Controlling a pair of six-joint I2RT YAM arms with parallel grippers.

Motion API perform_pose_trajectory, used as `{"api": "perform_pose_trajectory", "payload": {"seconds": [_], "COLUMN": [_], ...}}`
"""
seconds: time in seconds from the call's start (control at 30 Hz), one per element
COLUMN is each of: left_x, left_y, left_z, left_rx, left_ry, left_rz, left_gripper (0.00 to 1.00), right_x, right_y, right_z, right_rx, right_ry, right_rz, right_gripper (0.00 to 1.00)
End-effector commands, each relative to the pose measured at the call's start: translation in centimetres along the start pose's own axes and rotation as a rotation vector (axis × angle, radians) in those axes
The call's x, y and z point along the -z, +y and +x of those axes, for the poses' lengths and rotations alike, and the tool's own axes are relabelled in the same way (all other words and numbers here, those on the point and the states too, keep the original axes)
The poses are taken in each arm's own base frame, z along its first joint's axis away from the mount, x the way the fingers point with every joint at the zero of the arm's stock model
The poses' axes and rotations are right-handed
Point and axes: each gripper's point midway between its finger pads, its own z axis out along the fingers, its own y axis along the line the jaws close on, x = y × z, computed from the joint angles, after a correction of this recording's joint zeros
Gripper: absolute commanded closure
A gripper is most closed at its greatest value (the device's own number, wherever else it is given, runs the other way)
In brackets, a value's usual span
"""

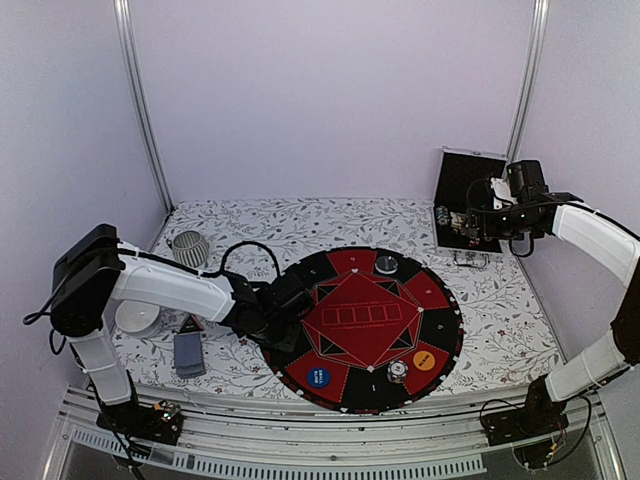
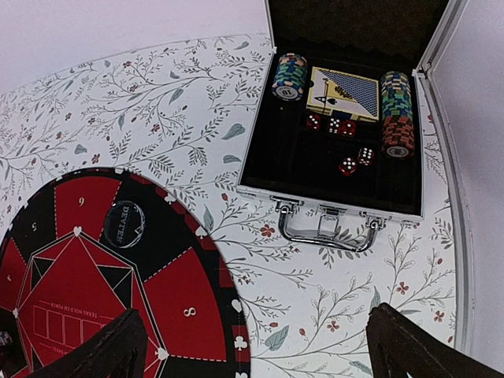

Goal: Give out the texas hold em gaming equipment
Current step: Adjust the poker chips pile in the small blind area.

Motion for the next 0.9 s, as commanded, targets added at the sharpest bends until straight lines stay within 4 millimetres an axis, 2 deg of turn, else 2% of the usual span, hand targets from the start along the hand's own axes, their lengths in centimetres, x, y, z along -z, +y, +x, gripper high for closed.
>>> {"api": "perform_pose_trajectory", "payload": {"seconds": [0.0, 0.17, 0.37, 0.57, 0.7, 0.87], "left_x": [0.0, 0.2, 0.6, 1.6, 3.0, 6.5], "left_y": [0.1, 0.1, -0.3, -0.7, -0.6, 0.1], "left_z": [0.8, 0.7, -0.1, -1.4, -2.8, -6.4], "left_rx": [-0.011, -0.015, -0.047, -0.083, -0.101, -0.126], "left_ry": [0.044, 0.038, 0.015, -0.021, -0.068, -0.182], "left_rz": [0.011, 0.013, 0.028, 0.048, 0.057, 0.083], "left_gripper": [0.8, 0.78, 0.52, 0.4, 0.34, 0.28], "right_x": [0.5, 0.7, 0.9, 1.2, 1.6, 2.7], "right_y": [-0.1, 0.0, 0.1, 0.3, 0.7, 1.4], "right_z": [-0.4, -0.5, -0.8, -1.2, -1.5, -2.1], "right_rx": [0.008, 0.011, 0.014, 0.015, 0.009, -0.008], "right_ry": [-0.028, -0.031, -0.041, -0.051, -0.057, -0.072], "right_rz": [0.009, 0.0, -0.002, -0.009, -0.032, -0.066], "right_gripper": [0.01, 0.01, 0.01, 0.01, 0.01, 0.01]}}
